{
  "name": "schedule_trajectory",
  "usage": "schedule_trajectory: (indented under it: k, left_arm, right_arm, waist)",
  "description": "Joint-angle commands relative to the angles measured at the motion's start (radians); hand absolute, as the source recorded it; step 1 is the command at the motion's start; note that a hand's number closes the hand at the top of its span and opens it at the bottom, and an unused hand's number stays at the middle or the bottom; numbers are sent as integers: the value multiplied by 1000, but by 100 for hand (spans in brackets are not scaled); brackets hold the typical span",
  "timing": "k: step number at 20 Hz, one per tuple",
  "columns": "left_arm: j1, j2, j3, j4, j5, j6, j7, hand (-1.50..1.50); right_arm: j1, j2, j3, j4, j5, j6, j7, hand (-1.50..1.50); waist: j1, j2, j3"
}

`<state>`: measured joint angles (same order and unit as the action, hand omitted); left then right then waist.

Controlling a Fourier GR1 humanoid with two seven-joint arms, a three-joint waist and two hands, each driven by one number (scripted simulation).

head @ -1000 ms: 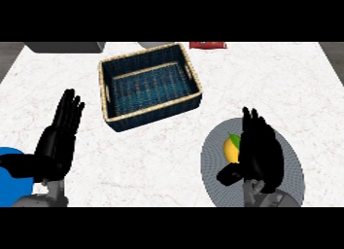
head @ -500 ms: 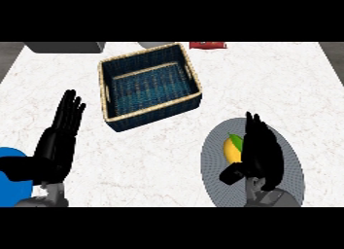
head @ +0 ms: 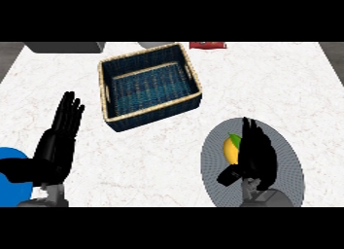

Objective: Pick the lemon from the placemat and place it in the basket

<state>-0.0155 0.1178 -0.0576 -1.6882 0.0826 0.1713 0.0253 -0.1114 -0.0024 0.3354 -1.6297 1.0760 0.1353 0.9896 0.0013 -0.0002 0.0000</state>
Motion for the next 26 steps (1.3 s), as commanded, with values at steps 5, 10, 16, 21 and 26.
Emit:
schedule_trajectory:
  k: [5,10,16,21,26]
  left_arm:
    - [34,-41,-33,-43,-53,8,-5,0]
    - [10,-46,-10,41,-45,-38,-52,0]
    - [42,-44,7,-39,-49,-47,-13,0]
    - [-25,-45,36,57,-48,-41,-25,0]
    - [-11,-31,56,-9,-30,-60,29,0]
  right_arm:
    - [-44,2,-5,213,-6,-144,-38,-150]
    - [-119,2,-49,189,-42,-81,0,-150]
    - [-74,2,-72,223,-51,-97,-87,150]
    - [-67,-18,-11,250,-11,-31,-144,150]
    - [-105,1,-18,328,27,-65,-165,150]
  waist:
    - [4,1,0]
    - [2,1,0]
    - [1,0,0]
    - [-1,0,0]
    - [2,0,0]
